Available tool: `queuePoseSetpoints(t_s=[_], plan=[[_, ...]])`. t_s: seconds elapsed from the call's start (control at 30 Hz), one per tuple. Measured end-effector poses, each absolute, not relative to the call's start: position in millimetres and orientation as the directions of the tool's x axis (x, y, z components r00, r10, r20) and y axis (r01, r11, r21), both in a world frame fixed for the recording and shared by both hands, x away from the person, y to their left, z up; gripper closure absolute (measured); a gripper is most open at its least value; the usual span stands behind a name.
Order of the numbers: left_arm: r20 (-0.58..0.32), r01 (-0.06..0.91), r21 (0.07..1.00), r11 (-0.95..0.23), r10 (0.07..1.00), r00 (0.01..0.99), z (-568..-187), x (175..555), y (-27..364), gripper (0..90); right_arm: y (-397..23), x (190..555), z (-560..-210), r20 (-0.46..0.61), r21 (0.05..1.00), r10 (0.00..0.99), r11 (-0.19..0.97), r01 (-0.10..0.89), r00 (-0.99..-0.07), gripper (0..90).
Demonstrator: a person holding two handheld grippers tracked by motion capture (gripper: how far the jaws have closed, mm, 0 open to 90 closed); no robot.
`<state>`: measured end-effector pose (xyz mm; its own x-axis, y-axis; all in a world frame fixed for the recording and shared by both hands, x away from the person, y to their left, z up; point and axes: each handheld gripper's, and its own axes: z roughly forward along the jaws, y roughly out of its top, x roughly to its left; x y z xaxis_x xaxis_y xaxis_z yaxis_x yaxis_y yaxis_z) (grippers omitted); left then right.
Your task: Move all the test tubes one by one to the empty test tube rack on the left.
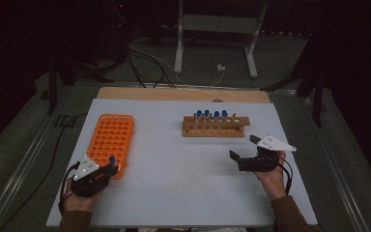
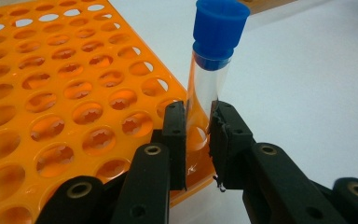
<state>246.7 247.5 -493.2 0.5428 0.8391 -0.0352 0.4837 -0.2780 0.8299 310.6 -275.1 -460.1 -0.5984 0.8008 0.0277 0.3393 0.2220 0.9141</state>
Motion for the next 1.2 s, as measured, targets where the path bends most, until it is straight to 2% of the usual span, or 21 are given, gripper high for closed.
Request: queuePoseSetpoints(t_s=[0.2, 0.23, 0.3, 0.33, 0.4, 0.6, 0.67, 0.77, 0.97, 1.2], plan=[[-0.077, 0.489, 0.839, -0.239, 0.838, 0.541, -494, 247, 250, 74.3, -275, 311, -460, 0.027, 0.914, 0.8, 0.223, 0.338, -0.6, 0.0], [-0.082, 0.485, 0.844, -0.231, 0.837, 0.541, -494, 246, 251, 67.0, -275, 311, -460, 0.025, 0.914, 0.799, 0.225, 0.337, -0.6, 0.0], [-0.092, 0.463, 0.863, -0.204, 0.837, 0.54, -491, 245, 254, 60.5, -275, 311, -460, 0.025, 0.915, 0.799, 0.223, 0.336, -0.6, 0.0], [-0.094, 0.451, 0.873, -0.187, 0.841, 0.533, -489, 243, 255, 60.5, -275, 311, -460, 0.025, 0.915, 0.799, 0.223, 0.336, -0.6, 0.0], [-0.099, 0.432, 0.888, -0.16, 0.849, 0.518, -486, 241, 258, 53.2, -274, 311, -459, 0.026, 0.916, 0.8, 0.221, 0.335, -0.599, 0.0], [-0.109, 0.388, 0.914, -0.117, 0.851, 0.514, -480, 239, 259, 47.0, -272, 312, -458, 0.022, 0.916, 0.798, 0.226, 0.332, -0.602, 0.0], [-0.121, 0.374, 0.922, -0.096, 0.848, 0.515, -478, 238, 257, 38.4, -271, 314, -456, 0.023, 0.919, 0.799, 0.22, 0.328, -0.601, 0.0], [-0.124, 0.351, 0.933, -0.078, 0.847, 0.517, -473, 237, 254, 31.9, -272, 317, -454, 0.025, 0.92, 0.8, 0.215, 0.326, -0.599, 0.0], [-0.12, 0.317, 0.947, -0.059, 0.847, 0.518, -461, 240, 242, 25.0, -272, 323, -453, 0.045, 0.918, 0.804, 0.201, 0.343, -0.593, 0.0], [-0.08, 0.299, 0.95, -0.091, 0.854, 0.515, -453, 249, 217, 23.5, -270, 343, -445, 0.041, 0.909, 0.822, 0.204, 0.362, -0.568, 0.0]])
